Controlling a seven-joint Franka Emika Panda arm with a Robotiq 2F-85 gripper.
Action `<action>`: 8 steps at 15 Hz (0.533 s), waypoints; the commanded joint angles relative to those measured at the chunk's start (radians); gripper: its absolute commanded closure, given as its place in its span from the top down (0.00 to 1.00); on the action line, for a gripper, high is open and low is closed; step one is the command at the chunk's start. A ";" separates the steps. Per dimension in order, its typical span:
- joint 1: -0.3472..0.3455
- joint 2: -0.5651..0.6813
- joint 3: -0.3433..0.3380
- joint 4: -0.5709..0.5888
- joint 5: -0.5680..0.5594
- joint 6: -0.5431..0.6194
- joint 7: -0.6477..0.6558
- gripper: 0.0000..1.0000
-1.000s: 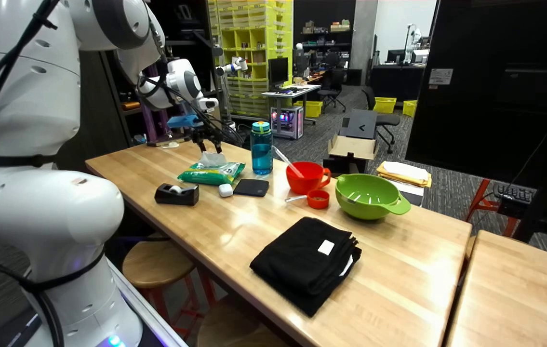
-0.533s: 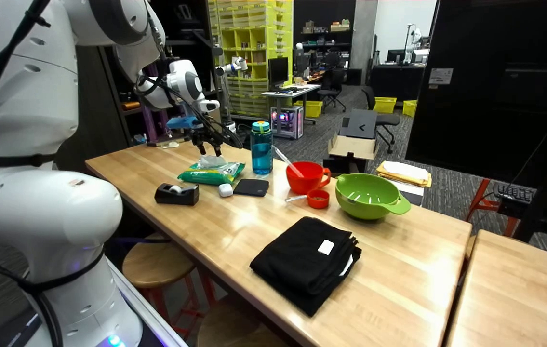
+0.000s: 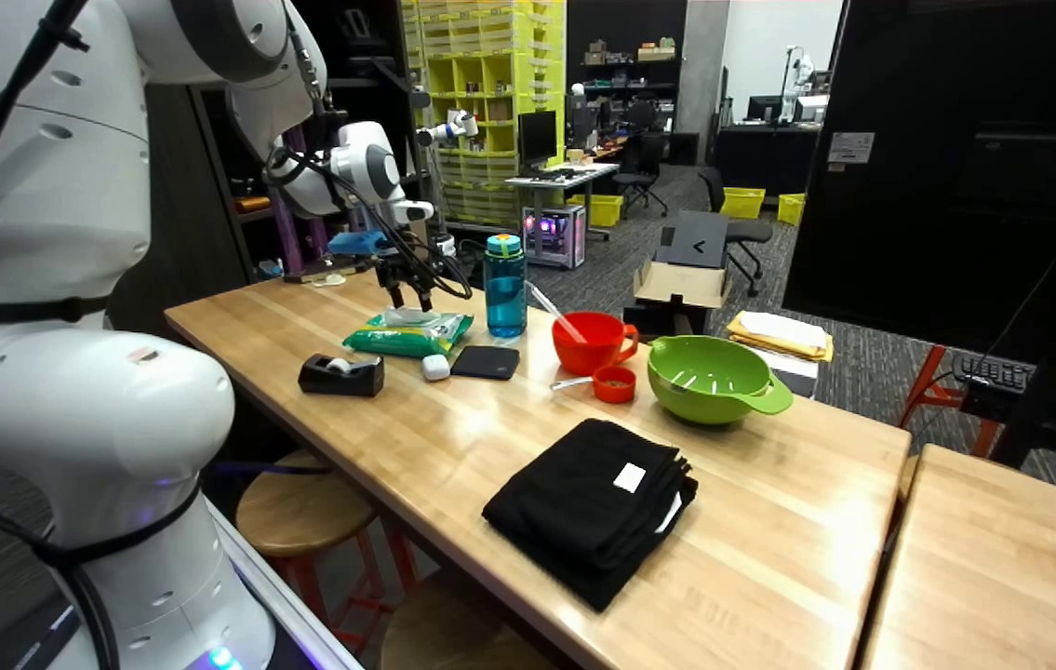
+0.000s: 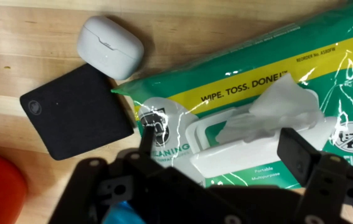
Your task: Close the pack of wipes
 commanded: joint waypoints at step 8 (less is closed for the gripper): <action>-0.049 -0.061 0.016 -0.104 0.028 0.017 0.023 1.00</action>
